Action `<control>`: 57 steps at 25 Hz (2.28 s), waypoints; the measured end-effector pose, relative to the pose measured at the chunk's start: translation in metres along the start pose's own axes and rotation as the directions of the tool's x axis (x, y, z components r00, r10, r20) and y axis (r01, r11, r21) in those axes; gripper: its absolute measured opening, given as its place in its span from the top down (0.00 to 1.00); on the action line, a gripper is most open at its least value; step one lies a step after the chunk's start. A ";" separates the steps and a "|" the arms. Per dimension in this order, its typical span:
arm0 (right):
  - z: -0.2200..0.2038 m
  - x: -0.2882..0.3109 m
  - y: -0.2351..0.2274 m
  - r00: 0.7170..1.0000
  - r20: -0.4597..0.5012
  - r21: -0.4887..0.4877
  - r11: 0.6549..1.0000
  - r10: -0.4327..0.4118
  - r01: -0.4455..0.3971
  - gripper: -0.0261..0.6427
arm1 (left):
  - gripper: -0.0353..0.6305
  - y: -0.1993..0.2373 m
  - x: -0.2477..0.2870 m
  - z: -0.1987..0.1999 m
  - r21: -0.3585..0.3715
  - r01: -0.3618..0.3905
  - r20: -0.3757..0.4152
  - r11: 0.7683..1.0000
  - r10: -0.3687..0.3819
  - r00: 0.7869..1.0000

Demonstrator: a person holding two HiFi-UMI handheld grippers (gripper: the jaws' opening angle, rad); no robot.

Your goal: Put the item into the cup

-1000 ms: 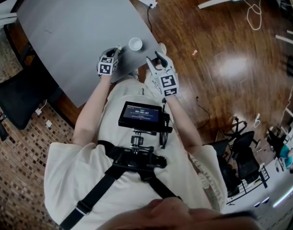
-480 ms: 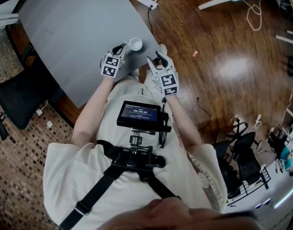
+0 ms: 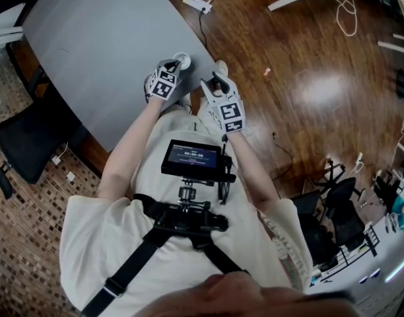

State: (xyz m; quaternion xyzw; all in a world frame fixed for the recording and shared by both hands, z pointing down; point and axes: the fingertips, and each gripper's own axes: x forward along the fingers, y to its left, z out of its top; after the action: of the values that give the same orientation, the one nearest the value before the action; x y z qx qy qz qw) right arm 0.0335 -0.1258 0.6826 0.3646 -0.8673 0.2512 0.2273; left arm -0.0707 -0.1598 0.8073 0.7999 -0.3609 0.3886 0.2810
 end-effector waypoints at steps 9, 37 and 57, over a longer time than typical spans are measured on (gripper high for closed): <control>0.000 -0.001 -0.002 1.000 0.014 0.014 1.000 -0.014 0.014 0.68 | 0.93 0.011 0.012 -0.016 -0.019 -0.022 -0.065 1.000 0.021 0.998; 0.004 -0.003 -0.006 1.000 0.028 -0.045 0.999 -0.006 0.007 0.68 | 0.79 0.014 -0.088 0.019 -0.233 -0.022 0.251 0.972 0.082 0.965; -0.008 0.003 0.078 0.998 0.035 -0.096 0.994 -0.050 0.053 0.68 | 0.79 0.065 -0.180 -0.104 -0.369 -0.053 0.293 0.928 0.170 0.941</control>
State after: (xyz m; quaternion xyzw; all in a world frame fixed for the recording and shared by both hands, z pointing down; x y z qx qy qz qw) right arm -0.0246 -0.0750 0.6698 0.3795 -0.8724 0.1971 0.2367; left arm -0.2449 -0.0575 0.7263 0.7659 -0.5111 0.1978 0.3361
